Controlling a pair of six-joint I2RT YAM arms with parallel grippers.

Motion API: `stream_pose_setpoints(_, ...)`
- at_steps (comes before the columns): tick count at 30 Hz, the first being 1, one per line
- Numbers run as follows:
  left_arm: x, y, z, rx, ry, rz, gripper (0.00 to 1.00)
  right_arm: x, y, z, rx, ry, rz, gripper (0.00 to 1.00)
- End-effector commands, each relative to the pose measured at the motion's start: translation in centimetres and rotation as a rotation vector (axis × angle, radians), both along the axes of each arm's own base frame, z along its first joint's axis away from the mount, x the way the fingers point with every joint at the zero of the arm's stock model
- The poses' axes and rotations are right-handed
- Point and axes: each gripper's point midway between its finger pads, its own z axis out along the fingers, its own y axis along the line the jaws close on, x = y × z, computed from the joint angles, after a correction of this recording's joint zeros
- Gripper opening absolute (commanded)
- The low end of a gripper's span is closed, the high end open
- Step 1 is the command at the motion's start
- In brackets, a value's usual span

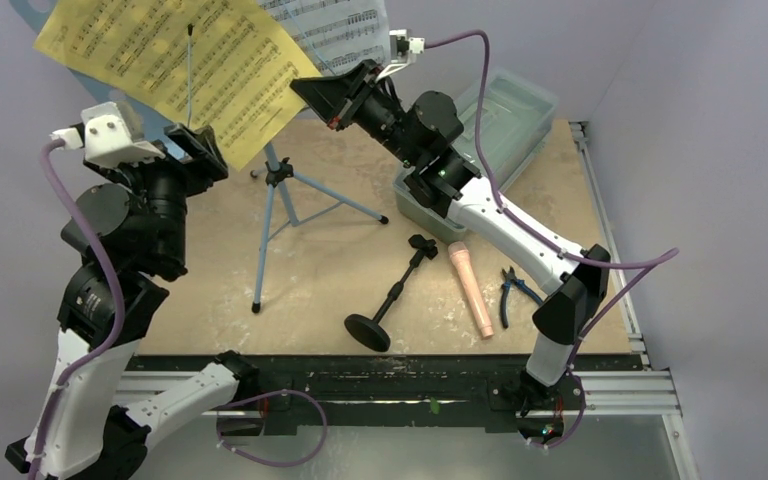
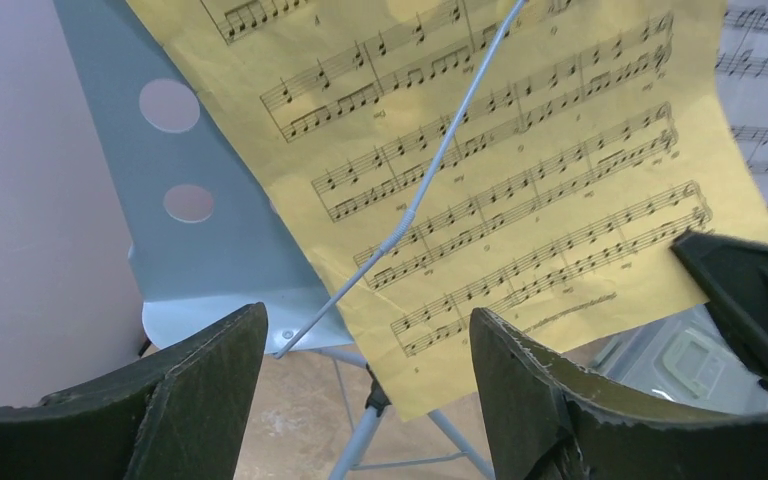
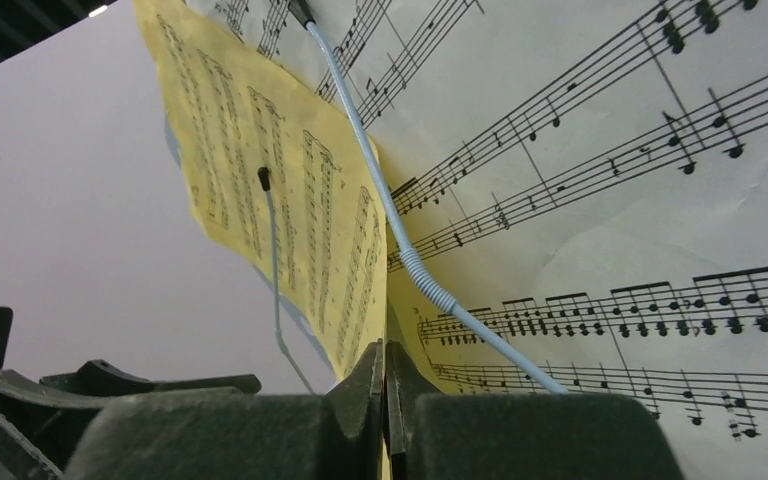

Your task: Set up the instrument practice props

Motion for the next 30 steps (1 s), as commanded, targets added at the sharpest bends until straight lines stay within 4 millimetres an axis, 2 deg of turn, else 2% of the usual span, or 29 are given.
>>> stream_pose_setpoints(1,-1.2,0.0,3.1,-0.067,-0.025,-0.043,0.75,-1.1,-1.7,3.4,0.102,-0.084,-0.051,0.00)
stream_pose_setpoints(4,-1.2,-0.3,3.9,-0.075,-0.017,-0.056,0.76,-1.2,-2.2,3.6,0.115,-0.090,-0.067,0.00)
stream_pose_setpoints(15,2.0,-0.9,2.7,-0.008,0.046,0.031,0.74,-1.8,-2.5,4.3,0.134,-0.112,-0.050,0.00)
stream_pose_setpoints(25,3.7,0.5,1.5,0.087,0.049,0.182,0.67,-2.0,-2.5,4.6,0.156,-0.121,-0.041,0.00)
stream_pose_setpoints(27,3.9,0.4,1.6,0.089,0.045,0.184,0.62,-2.0,-2.6,4.7,0.158,-0.125,-0.042,0.00)
stream_pose_setpoints(30,4.0,0.1,1.9,0.083,0.019,0.169,0.46,-2.0,-2.6,4.7,0.172,-0.127,-0.043,0.00)
